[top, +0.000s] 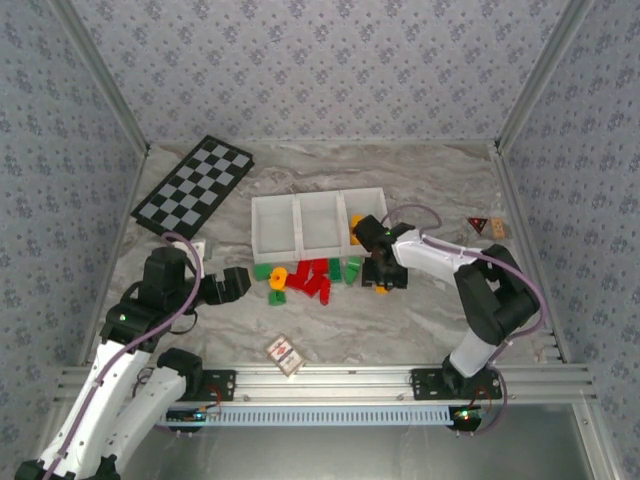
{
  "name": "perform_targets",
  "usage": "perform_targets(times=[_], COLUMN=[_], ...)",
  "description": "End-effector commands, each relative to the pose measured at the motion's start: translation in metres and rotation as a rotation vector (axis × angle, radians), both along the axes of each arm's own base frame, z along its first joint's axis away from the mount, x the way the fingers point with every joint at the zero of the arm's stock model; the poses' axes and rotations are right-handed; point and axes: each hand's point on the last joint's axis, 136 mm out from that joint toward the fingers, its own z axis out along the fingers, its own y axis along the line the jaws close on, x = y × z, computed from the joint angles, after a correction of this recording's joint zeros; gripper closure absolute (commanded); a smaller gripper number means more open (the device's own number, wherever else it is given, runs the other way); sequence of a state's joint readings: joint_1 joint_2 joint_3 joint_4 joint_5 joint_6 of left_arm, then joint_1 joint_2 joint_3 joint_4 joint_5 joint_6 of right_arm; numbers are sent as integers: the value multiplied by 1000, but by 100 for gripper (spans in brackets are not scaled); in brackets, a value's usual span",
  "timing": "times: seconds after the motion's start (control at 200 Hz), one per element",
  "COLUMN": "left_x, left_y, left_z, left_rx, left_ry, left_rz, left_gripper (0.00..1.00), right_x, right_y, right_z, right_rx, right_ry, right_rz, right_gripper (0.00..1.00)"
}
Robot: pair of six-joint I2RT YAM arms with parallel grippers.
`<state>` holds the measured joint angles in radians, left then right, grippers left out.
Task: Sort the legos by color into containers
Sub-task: Pick up the lego from the center of the table.
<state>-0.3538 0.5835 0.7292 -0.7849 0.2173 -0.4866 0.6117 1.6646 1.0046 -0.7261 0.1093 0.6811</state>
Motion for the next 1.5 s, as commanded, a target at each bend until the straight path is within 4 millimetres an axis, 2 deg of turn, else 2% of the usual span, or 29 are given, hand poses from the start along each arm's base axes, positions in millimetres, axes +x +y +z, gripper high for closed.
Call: perform_targets(times=[0.0, 0.11, 0.34, 0.625, 0.75, 0.944, 1.029, 1.064, 1.219, 1.354, 1.494], left_x=[0, 1, 1, 1, 1, 1, 2, 1, 1, 1, 1], left_y=[-1, -1, -1, -1, -1, -1, -1, -1, -1, -1, 0], left_z=[1, 2, 1, 0, 0, 0, 0, 0, 0, 0, 0], left_rx=[-3, -4, -3, -2, -1, -1, -1, -1, 0, 1, 2], left_ry=[-17, -18, -16, -13, -13, -12, -12, -12, -10, -13, -14], left_rz=[-8, -8, -8, -8, -7, -7, -7, -8, -7, -6, -3], left_gripper=[0, 1, 0, 1, 0, 0, 0, 0, 0, 0, 0], right_x=[5, 5, 6, 6, 7, 17, 26, 39, 80, 114, 143], right_y=[1, 0, -1, -4, -4, 4, 7, 12, 20, 33, 36], right_z=[0, -5, -12, -11, 1, 39, 56, 70, 94, 103, 101], right_rx=[-33, -49, -71, -108, -111, -73, -61, -44, -16, 19, 8], right_ry=[-2, 10, 23, 23, 1, -75, -107, -146, -200, -212, -205], right_rz=[14, 20, 32, 51, 63, 93, 124, 133, 161, 189, 206], right_gripper=[38, 40, 54, 66, 70, 71, 71, 71, 71, 71, 72])
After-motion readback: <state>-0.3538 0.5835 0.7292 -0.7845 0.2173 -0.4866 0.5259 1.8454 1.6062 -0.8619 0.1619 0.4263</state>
